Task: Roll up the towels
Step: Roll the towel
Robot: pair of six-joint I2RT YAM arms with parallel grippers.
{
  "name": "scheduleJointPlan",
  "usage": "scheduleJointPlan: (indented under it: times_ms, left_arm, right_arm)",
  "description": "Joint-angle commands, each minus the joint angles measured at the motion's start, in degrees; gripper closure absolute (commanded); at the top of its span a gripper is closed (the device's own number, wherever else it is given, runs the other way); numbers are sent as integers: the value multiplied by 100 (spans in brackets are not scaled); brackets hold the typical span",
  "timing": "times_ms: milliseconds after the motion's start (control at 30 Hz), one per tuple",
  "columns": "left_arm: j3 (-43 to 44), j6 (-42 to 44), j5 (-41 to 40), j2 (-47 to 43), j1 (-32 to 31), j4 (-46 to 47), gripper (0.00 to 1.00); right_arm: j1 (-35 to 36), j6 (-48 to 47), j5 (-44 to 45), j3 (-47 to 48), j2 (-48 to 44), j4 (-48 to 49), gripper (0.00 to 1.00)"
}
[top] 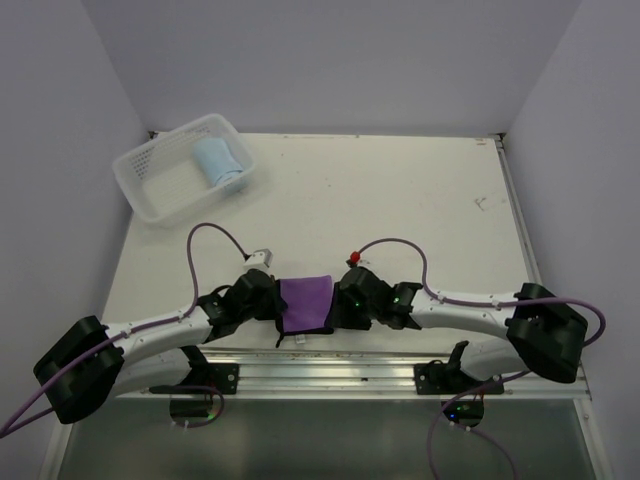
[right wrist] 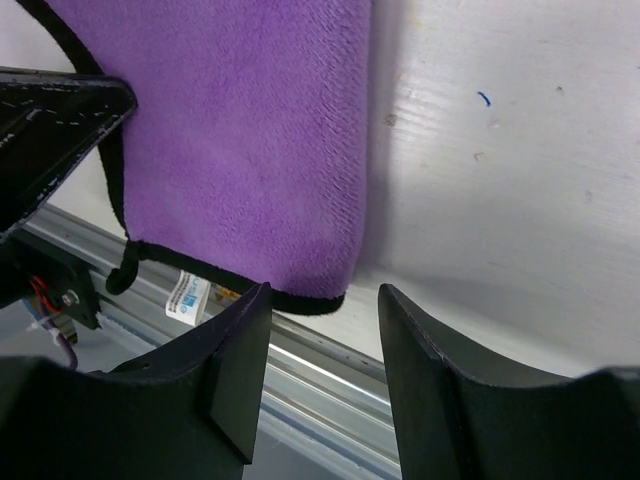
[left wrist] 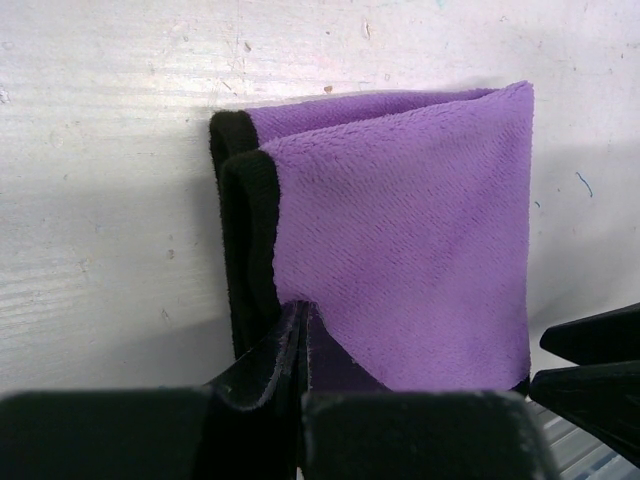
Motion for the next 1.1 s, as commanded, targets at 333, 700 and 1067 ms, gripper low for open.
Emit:
scheduleJointPlan:
  times_ms: [333,700,1067]
  left_arm:
    - [-22,97,-93,-6,-19,334,100]
    - [-49,115,-85,-15,-11,334,100]
    - [-93,71,-15,-137,-11,316,100]
  right_arm:
    - [5,299,-193,18,536,652,50]
    - [31,352,-149,-88,694,889,74]
    - [127,81,166,167,677,329,90]
